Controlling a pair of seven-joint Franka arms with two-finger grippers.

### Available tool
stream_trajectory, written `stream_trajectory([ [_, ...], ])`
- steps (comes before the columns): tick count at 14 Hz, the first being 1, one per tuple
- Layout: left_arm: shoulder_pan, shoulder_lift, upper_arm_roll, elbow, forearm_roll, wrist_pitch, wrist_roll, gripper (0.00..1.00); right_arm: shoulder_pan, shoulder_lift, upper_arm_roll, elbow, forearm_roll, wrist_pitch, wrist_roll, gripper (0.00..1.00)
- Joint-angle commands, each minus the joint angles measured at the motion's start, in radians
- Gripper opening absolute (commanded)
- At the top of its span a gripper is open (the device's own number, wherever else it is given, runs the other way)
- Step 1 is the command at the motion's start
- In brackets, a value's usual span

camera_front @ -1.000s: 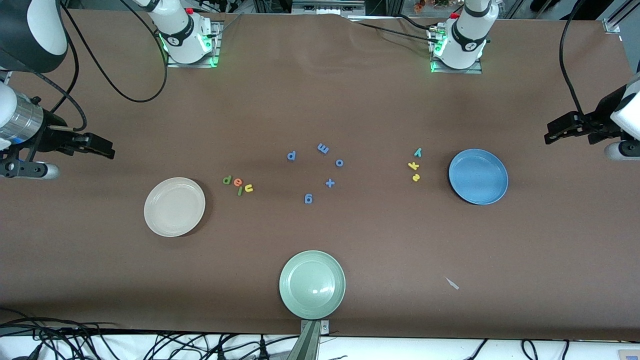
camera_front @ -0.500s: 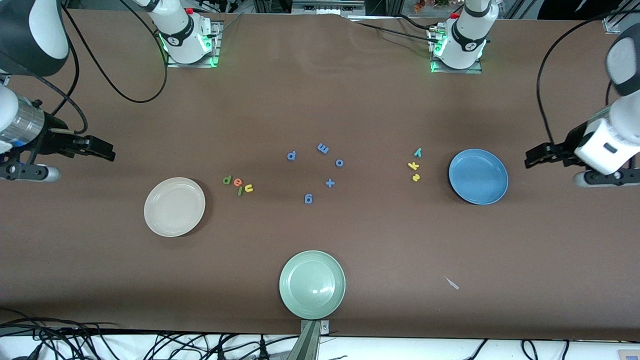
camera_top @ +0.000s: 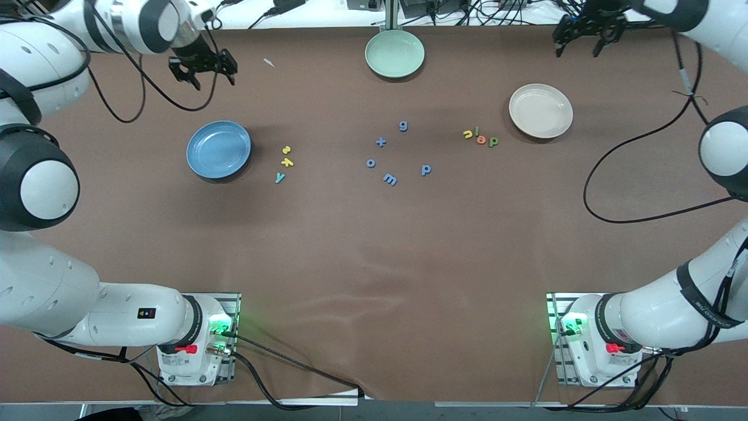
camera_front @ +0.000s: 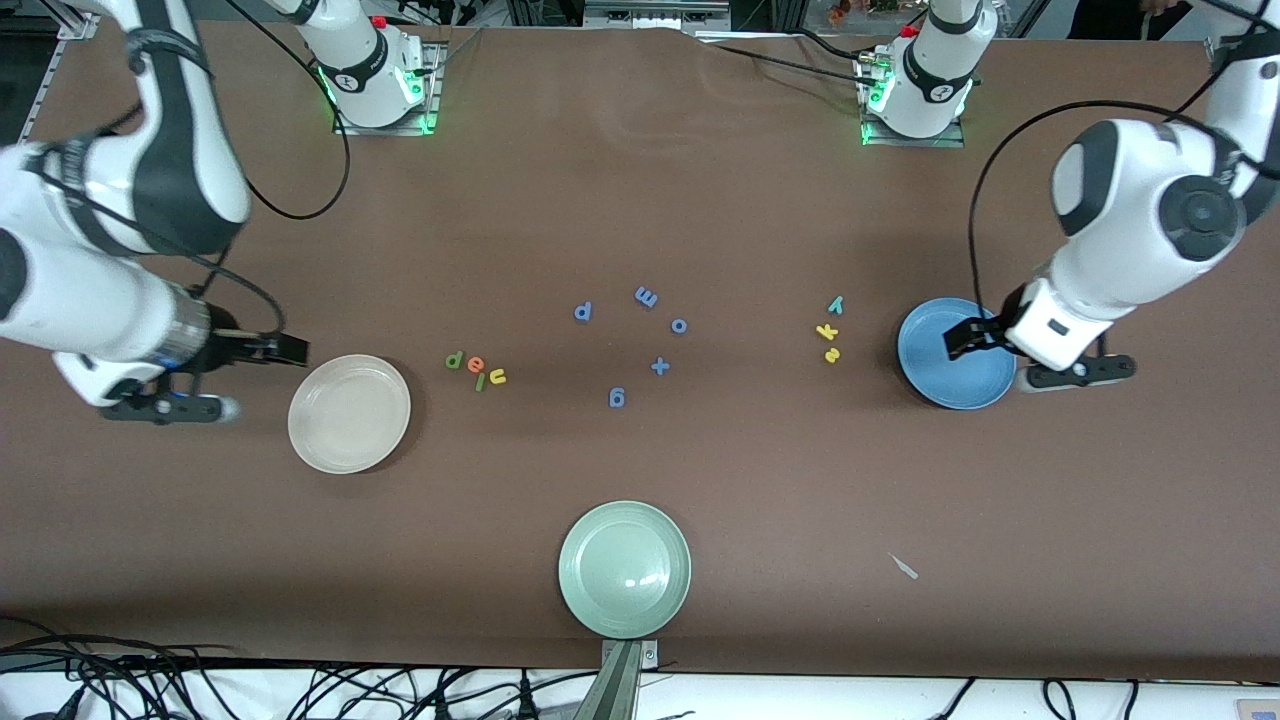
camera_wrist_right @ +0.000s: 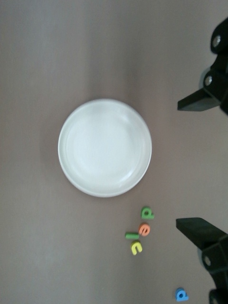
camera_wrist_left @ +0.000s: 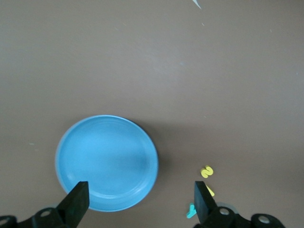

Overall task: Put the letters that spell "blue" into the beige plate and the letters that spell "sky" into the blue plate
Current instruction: 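Move the right gripper to the green letters while the left gripper reaches yellow letters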

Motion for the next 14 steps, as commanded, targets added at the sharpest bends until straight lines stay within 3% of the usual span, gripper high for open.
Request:
stream_trajectory([
  [1,0.0,0.071,-0.048,-0.02,0.026,0.05,-0.047,0.96,0.058,0.059,0.004,0.004,0.005,0.061,0.094,0.99],
  [6,-0.007,0.205,-0.114,-0.037,0.017,0.223,-0.179,0.92,0.141,0.181,0.004,-0.021,0.005,0.213,0.272,0.99],
  [9,-0.041,0.239,-0.12,-0.075,0.021,0.319,-0.244,0.89,0.161,0.188,0.004,-0.142,0.005,0.352,0.3,0.99],
  [11,-0.072,0.242,-0.119,-0.115,0.034,0.401,-0.311,0.79,0.161,0.179,0.004,-0.217,0.005,0.426,0.323,0.99],
  [14,-0.085,0.244,-0.117,-0.158,0.034,0.458,-0.312,0.71,0.161,0.166,0.029,-0.265,0.005,0.433,0.384,0.99],
])
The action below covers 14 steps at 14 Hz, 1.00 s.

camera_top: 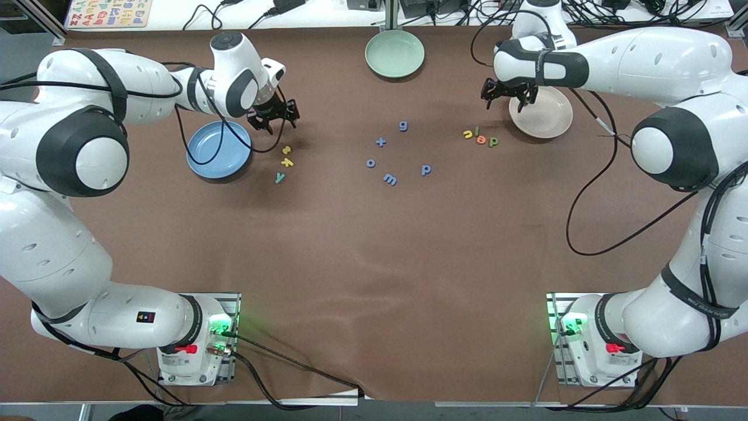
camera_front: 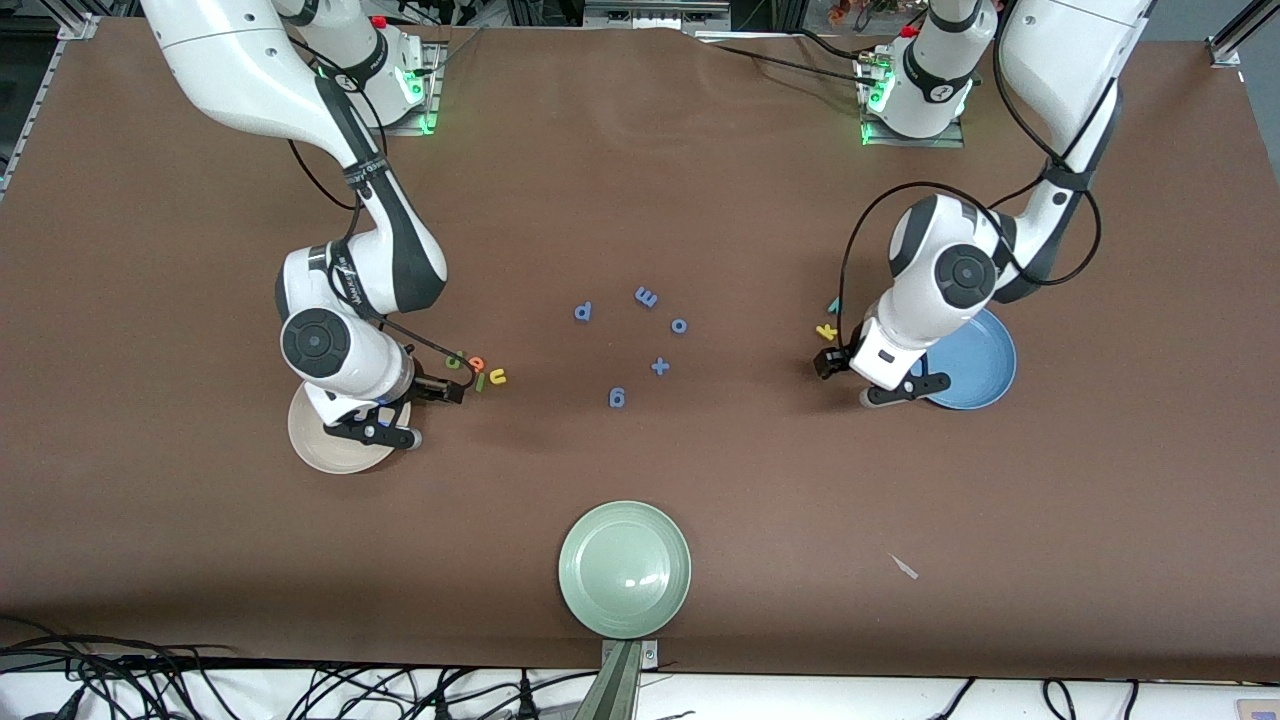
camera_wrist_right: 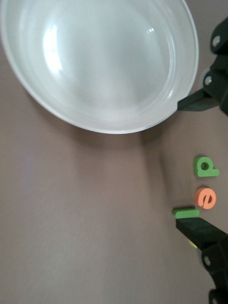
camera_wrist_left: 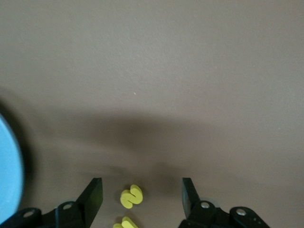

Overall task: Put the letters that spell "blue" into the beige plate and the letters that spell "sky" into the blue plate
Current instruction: 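Grasp the green p with the right gripper while the left gripper grasps yellow s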

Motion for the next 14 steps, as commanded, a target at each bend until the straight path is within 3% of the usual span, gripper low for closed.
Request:
stream_trajectory([
  [1,-0.011,-0.008,0.005,-0.045,0.046,0.047,-0.028,0.71,0.004,-0.052,0.02,-0.091,0.005,0.026,0.066,0.99],
  [3,-0.01,-0.002,0.004,-0.046,0.103,0.047,-0.034,0.71,0.004,-0.06,0.022,-0.137,0.005,0.061,0.072,0.99],
  [14,-0.017,0.033,0.005,-0.068,0.126,0.087,-0.086,0.64,0.004,-0.083,0.022,-0.321,0.005,0.241,0.082,0.98],
])
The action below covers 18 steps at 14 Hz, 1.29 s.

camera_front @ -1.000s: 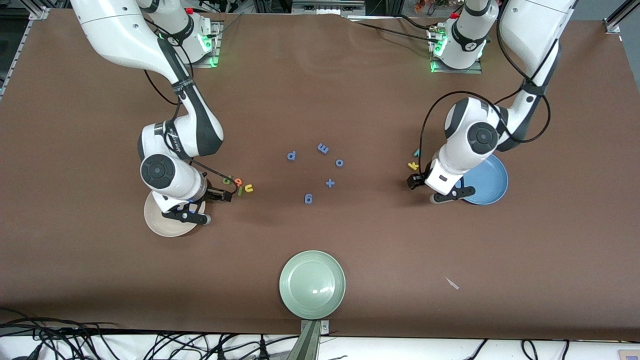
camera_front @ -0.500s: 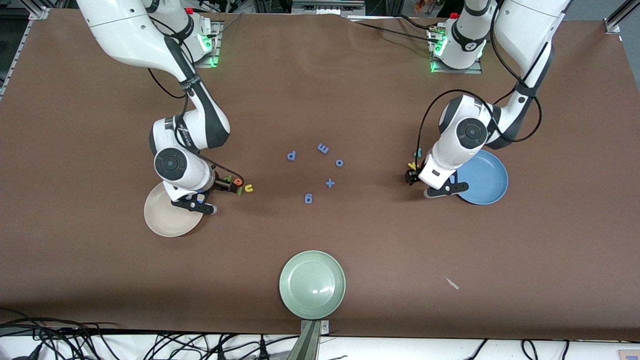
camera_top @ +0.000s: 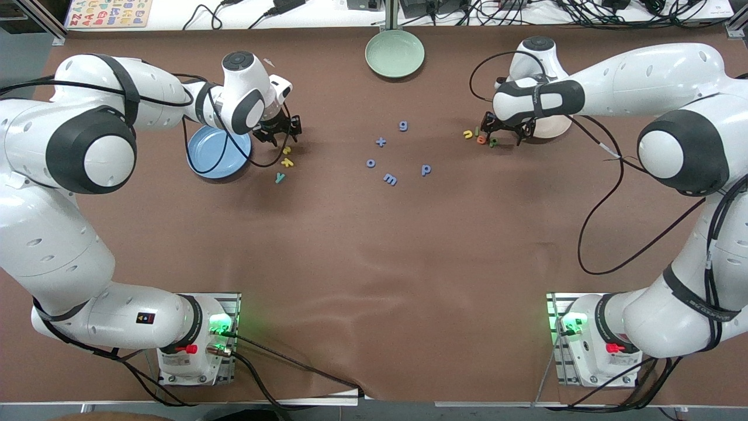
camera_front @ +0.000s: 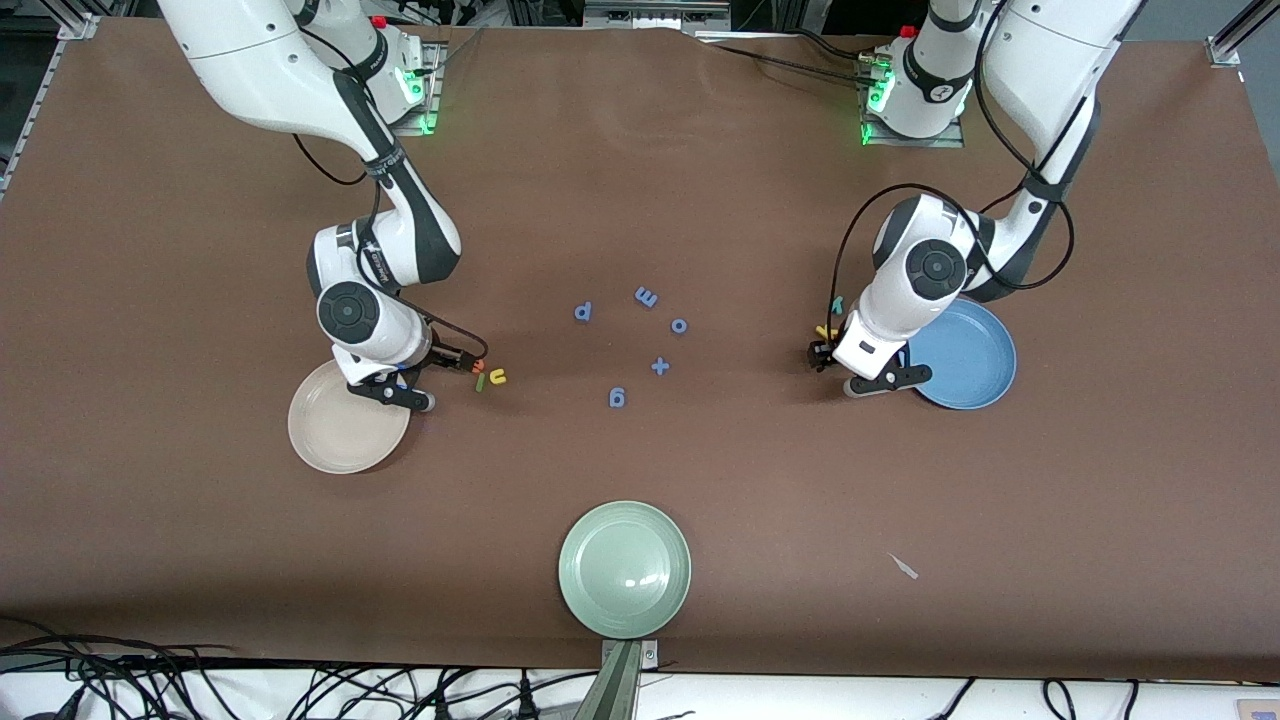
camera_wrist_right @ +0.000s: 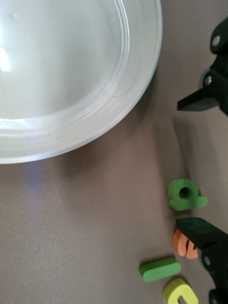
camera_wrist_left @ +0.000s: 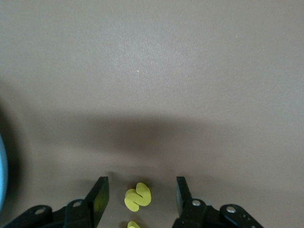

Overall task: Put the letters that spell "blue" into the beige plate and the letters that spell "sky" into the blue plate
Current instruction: 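Grasp the green p with the right gripper while the left gripper grasps yellow s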

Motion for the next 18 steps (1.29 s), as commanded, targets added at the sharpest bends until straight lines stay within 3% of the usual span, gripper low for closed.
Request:
stream_trajectory([
  [1,-0.008,0.002,0.005,-0.017,0.036,0.02,-0.035,0.64,-0.002,-0.038,0.005,-0.077,0.005,0.07,0.013,0.96],
  [4,-0.01,0.007,0.004,-0.016,0.038,0.02,-0.035,0.64,-0.002,-0.038,0.008,-0.085,0.005,0.08,0.013,0.87],
  [14,-0.01,0.022,0.004,-0.017,0.056,0.02,-0.053,0.48,-0.002,-0.039,0.02,-0.079,0.005,0.074,0.01,0.08],
  [16,-0.01,0.022,0.004,-0.017,0.056,0.02,-0.053,0.41,-0.004,-0.063,0.017,-0.061,0.005,0.063,-0.012,0.06],
  [18,-0.01,0.022,0.004,-0.016,0.056,0.02,-0.055,0.34,-0.012,-0.087,0.012,0.035,0.0,-0.1,-0.024,0.06],
])
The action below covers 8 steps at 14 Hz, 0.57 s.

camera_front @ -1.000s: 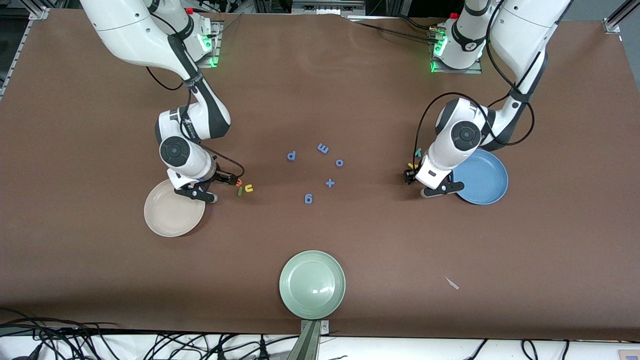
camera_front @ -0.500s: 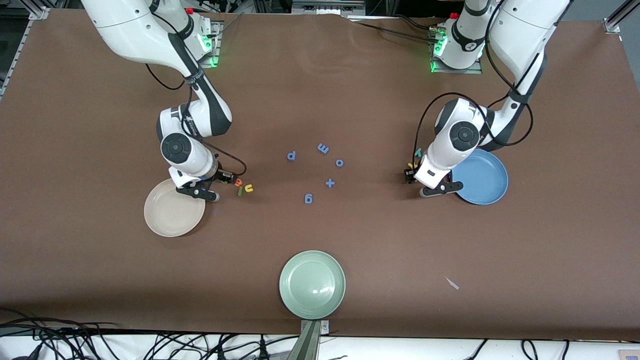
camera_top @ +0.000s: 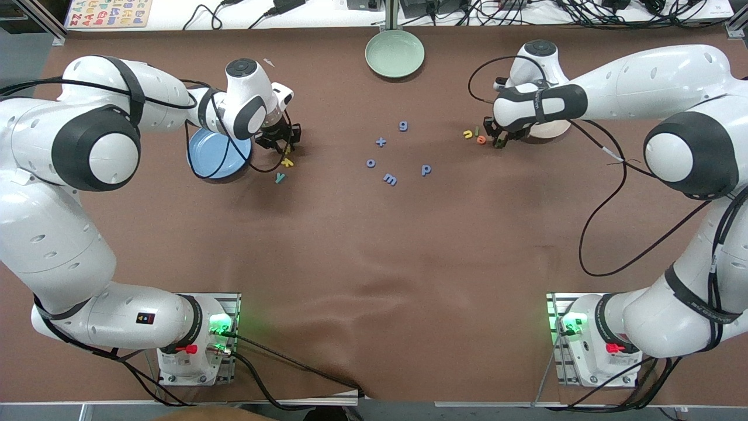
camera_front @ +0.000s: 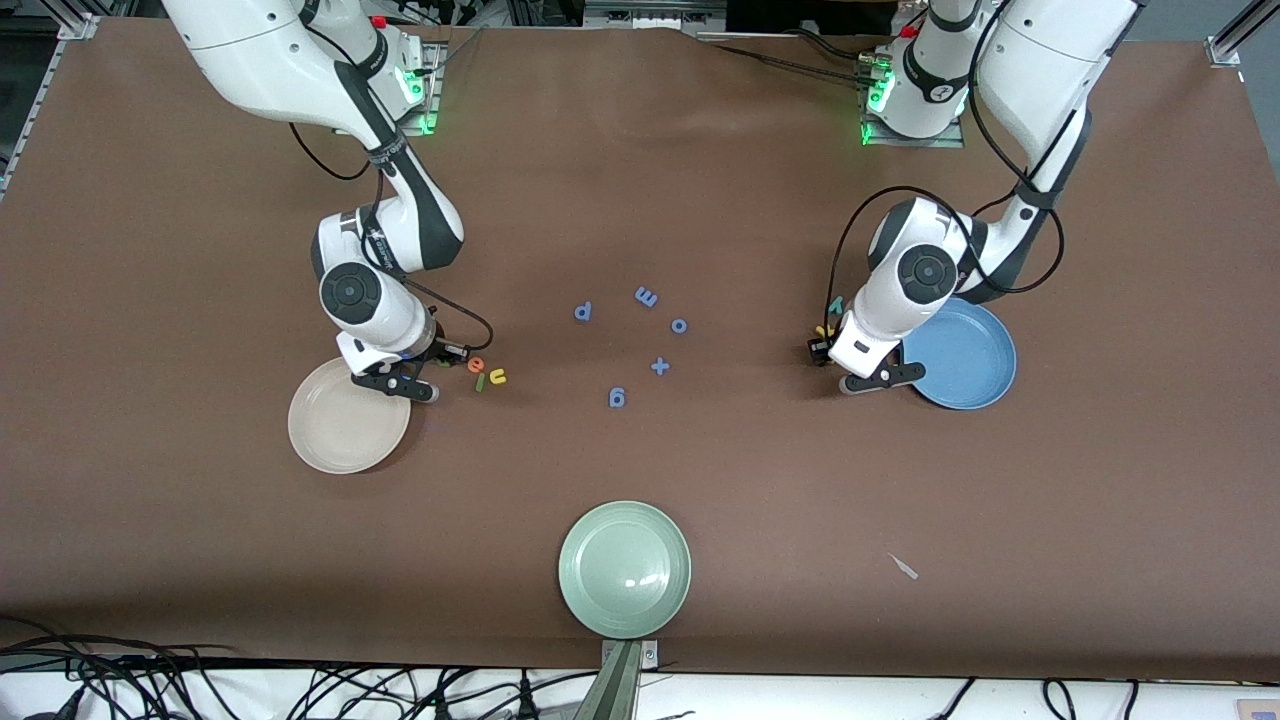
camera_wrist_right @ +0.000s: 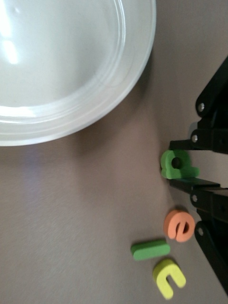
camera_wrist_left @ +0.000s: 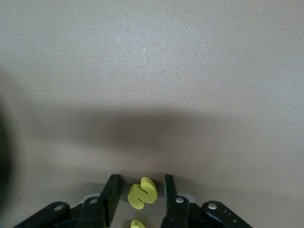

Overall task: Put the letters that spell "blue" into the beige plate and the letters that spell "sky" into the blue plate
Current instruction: 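Drop the green p in the white plate while the left gripper drops s in blue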

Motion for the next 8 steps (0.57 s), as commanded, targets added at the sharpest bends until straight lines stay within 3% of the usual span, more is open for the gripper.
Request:
stream_trajectory([
  [1,-0.008,0.0,0.003,-0.005,0.046,0.017,-0.036,0.32,-0.014,-0.044,-0.021,0.132,-0.001,-0.242,-0.06,0.06],
  [2,-0.008,-0.002,0.005,-0.005,0.046,0.017,-0.036,0.31,-0.014,-0.044,-0.061,0.183,0.002,-0.314,-0.126,0.06],
  [4,-0.007,-0.003,0.003,-0.004,0.046,0.016,-0.036,0.3,-0.034,-0.036,-0.107,0.205,0.004,-0.326,-0.25,0.07],
  [8,-0.005,-0.006,0.005,-0.002,0.046,0.013,-0.036,0.26,-0.08,-0.001,-0.107,0.205,0.001,-0.247,-0.291,0.12],
])
